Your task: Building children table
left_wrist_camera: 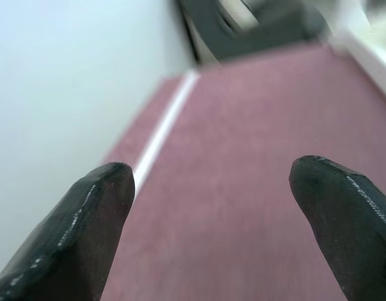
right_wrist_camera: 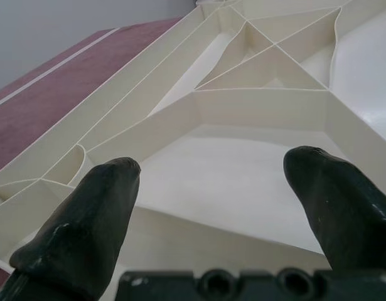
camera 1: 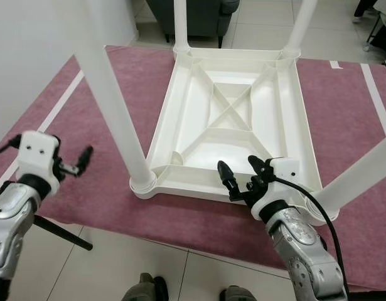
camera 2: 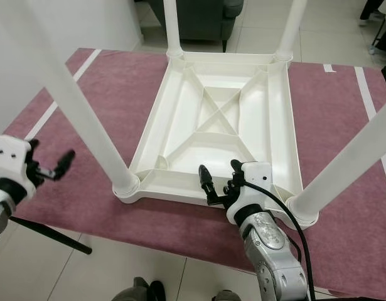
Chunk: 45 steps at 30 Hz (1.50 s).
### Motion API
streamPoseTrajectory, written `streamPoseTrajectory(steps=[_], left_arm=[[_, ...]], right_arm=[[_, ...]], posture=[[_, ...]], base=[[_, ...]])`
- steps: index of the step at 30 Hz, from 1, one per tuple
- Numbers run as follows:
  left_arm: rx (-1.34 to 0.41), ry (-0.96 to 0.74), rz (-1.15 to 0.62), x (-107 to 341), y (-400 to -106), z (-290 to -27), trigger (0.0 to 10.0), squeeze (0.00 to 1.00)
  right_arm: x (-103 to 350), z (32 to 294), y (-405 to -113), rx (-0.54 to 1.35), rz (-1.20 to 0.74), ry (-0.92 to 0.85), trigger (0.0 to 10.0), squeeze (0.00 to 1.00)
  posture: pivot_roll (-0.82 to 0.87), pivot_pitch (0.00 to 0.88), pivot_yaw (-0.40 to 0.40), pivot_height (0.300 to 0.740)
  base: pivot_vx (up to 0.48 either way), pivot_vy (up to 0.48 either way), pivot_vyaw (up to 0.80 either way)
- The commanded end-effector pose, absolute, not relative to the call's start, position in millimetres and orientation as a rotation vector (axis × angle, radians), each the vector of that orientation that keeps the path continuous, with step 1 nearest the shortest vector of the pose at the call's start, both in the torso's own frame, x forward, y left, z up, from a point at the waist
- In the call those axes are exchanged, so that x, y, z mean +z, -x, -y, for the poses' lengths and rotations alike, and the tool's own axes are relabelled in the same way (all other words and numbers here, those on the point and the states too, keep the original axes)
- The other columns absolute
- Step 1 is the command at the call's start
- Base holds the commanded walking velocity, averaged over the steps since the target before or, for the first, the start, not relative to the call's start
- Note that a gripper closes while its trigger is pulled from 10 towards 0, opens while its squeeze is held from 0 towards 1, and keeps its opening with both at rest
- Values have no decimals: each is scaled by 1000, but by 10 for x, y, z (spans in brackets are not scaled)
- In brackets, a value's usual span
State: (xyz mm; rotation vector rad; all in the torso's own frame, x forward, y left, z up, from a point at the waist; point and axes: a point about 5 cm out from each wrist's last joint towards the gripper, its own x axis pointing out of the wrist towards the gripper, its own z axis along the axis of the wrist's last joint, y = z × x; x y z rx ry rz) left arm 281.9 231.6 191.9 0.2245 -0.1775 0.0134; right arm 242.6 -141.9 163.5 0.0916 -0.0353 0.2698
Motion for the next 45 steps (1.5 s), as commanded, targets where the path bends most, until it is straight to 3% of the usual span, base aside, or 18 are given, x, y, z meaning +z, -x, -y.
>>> streamPoseTrajectory(steps=[1, 3, 9, 24, 41, 45], left_arm=[[38, -247, 168, 1816, -2815, -2232, 10000, 0], [-40, -205, 132, 1613, -2815, -1974, 10000, 0], [-170, -156, 72, 1304, -2796, -1629, 10000, 0], [-125, -218, 97, 1370, -2932, -1634, 10000, 0], [-103, -183, 70, 1348, -3065, -1576, 10000, 0], [-109, -140, 58, 1362, -3101, -1526, 10000, 0]], right_arm=[[1605, 1395, -2443, 263, 34, -99, 10000, 0], [1602, 1402, -2479, 233, 46, -116, 10000, 0], [1553, 1440, -2552, 179, 59, -109, 10000, 0], [1552, 1689, -2841, 31, 85, 4, 10000, 0], [1488, 1582, -2813, 45, 93, -15, 10000, 0], [1476, 1579, -2814, 40, 83, -6, 10000, 0]], posture=[[-56, 109, 88, 740], [-59, 105, 91, 740], [-67, 102, 95, 740], [-55, 91, 96, 740], [-67, 98, 103, 740], [-74, 98, 107, 740]], base=[[0, 0, 0], [0, 0, 0], [0, 0, 0], [0, 0, 0], [0, 341, 0], [0, 0, -705]])
